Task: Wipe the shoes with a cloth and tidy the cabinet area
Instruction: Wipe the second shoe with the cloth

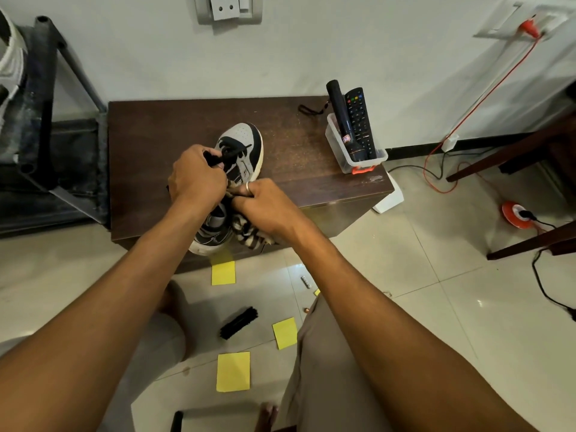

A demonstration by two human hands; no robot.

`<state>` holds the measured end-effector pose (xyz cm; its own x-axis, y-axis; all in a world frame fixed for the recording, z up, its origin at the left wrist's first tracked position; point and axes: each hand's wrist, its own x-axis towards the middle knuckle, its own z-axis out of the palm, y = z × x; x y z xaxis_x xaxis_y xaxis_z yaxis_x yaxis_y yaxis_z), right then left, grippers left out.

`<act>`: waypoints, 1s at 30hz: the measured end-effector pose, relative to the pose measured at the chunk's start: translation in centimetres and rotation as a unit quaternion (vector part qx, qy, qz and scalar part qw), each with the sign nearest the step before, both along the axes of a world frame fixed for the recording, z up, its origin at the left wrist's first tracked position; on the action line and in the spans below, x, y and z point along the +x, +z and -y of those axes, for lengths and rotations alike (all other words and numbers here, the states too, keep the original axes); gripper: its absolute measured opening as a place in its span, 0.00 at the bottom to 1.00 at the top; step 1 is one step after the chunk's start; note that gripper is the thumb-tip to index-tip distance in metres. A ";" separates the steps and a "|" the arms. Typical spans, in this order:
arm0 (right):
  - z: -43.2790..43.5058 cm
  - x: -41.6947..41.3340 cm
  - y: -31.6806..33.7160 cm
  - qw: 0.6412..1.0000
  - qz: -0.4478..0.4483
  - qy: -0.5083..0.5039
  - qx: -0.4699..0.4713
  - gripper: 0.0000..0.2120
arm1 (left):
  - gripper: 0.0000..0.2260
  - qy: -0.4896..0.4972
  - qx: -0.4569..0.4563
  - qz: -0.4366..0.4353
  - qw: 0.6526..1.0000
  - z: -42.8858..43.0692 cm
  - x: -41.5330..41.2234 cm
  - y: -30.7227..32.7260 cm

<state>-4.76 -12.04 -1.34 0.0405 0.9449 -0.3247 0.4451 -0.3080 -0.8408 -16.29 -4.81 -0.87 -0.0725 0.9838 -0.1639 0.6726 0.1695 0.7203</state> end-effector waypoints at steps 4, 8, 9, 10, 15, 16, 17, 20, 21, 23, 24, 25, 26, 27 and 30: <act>0.8 1.4 0.3 0.998 -0.040 0.030 -0.027 0.08 | 0.10 -0.002 -0.003 0.013 1.000 0.1 -0.2 -0.2; -0.1 3.0 0.2 1.000 -0.012 -0.003 -0.013 0.10 | 0.11 -0.004 -0.009 0.012 1.000 0.0 -0.2 -0.1; -0.5 2.9 -0.3 0.998 -0.004 -0.061 0.007 0.10 | 0.10 -0.007 -0.010 0.014 1.000 0.0 -0.2 -0.1; -1.1 2.6 -0.8 0.993 0.009 -0.116 0.033 0.10 | 0.10 -0.008 -0.009 0.016 1.000 -0.1 -0.2 -0.1; -2.7 -0.1 -2.2 0.986 0.086 -0.126 0.064 0.12 | 0.10 -0.003 -0.004 0.021 1.000 -0.2 -0.4 -0.2; -2.7 -0.2 -1.9 0.989 0.082 -0.106 0.056 0.13 | 0.10 -0.004 -0.004 0.021 1.000 -0.2 -0.4 -0.1; -2.4 -0.1 -1.5 0.993 0.074 -0.079 0.047 0.13 | 0.10 -0.005 -0.005 0.018 1.000 -0.2 -0.3 -0.1; -0.9 0.1 -0.1 1.000 0.020 0.004 0.013 0.12 | 0.10 -0.004 -0.005 0.012 1.000 -0.1 -0.2 0.0; -0.4 0.3 0.2 1.000 0.003 0.016 0.004 0.11 | 0.10 -0.003 -0.006 0.016 1.000 0.0 -0.1 0.1; 0.3 0.9 0.4 0.999 -0.029 0.028 -0.007 0.09 | 0.10 -0.005 -0.008 0.021 1.000 0.2 -0.1 0.3; 0.5 1.4 0.5 0.998 -0.044 0.033 -0.016 0.09 | 0.10 -0.009 -0.010 0.021 1.000 0.3 -0.2 0.4; 0.6 1.9 0.5 0.997 -0.053 0.040 -0.025 0.08 | 0.10 -0.017 -0.010 0.017 1.000 0.3 -0.2 0.5; 0.7 2.5 0.5 0.997 -0.060 0.046 -0.033 0.08 | 0.10 -0.031 -0.009 0.010 0.999 0.4 -0.2 0.6; 0.7 3.0 0.4 0.997 -0.062 0.043 -0.033 0.09 | 0.10 -0.050 -0.007 -0.002 0.999 0.5 -0.3 0.7; 0.4 4.3 -0.4 0.998 -0.044 -0.045 0.011 0.11 | 0.10 -0.108 -0.010 -0.060 0.992 0.4 -0.7 1.1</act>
